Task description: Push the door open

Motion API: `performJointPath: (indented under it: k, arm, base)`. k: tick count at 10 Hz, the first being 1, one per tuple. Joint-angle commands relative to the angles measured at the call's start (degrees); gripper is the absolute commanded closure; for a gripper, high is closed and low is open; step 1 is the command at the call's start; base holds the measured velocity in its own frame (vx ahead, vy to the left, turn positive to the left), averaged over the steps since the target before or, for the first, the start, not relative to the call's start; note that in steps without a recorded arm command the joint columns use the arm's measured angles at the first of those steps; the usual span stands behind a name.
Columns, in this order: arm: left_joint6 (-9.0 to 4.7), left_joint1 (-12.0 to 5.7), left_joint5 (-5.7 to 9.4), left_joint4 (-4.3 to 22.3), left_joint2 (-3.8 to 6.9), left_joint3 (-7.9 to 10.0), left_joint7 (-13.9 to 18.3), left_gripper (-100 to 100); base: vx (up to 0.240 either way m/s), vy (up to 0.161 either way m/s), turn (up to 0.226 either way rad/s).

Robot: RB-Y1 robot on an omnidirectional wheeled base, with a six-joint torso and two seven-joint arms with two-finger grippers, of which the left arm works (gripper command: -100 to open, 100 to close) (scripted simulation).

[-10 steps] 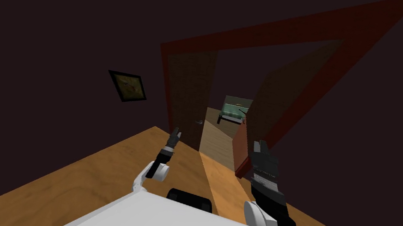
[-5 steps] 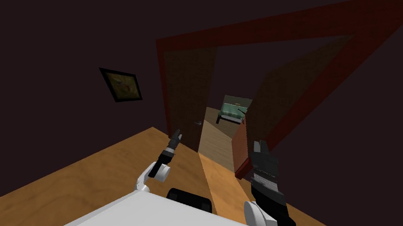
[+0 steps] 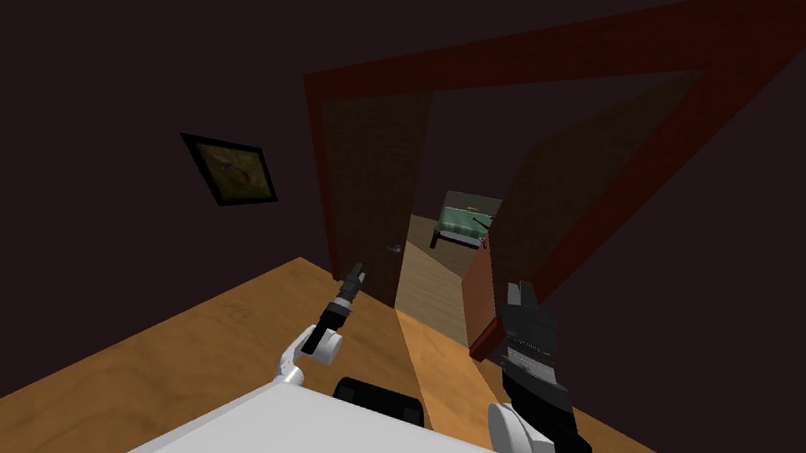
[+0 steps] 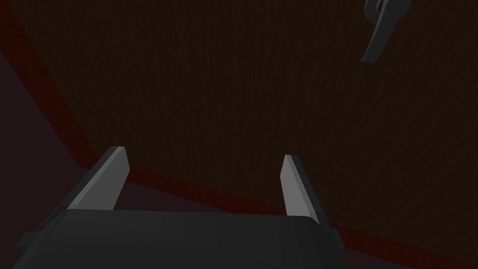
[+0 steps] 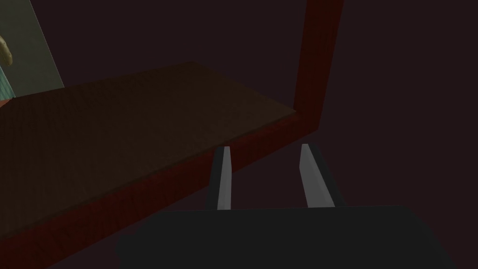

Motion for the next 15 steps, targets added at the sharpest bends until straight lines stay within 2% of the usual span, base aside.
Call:
performJointPath:
  k: [1,3,4,8,9,15]
  arm:
    - [-0.76,-1.15,0.25,2.9,0.1,-0.06,-0.2,-100]
    - [-1.63,-2.71,0.54,6.7,0.05,-0.12,-0.4,-100]
    - [-1.63,-2.71,0.54,7.3,0.05,-0.12,-0.4,-100]
    - [-3.33,-5.75,1.11,14.6,-0.11,-0.23,-0.8,-100]
    - [-3.33,-5.75,1.11,15.1,-0.11,-0.23,-0.8,-100]
    - [-5.66,-9.92,1.88,25.8,-0.61,-0.38,-1.5,-100]
  base:
    - [0.1,0.024,-0.067]
    - [0.097,0.024,-0.062]
    - [0.07,0.017,-0.019]
    - [0.078,0.03,-0.058]
    - [0.06,0.017,-0.016]
    - [0.086,0.02,-0.052]
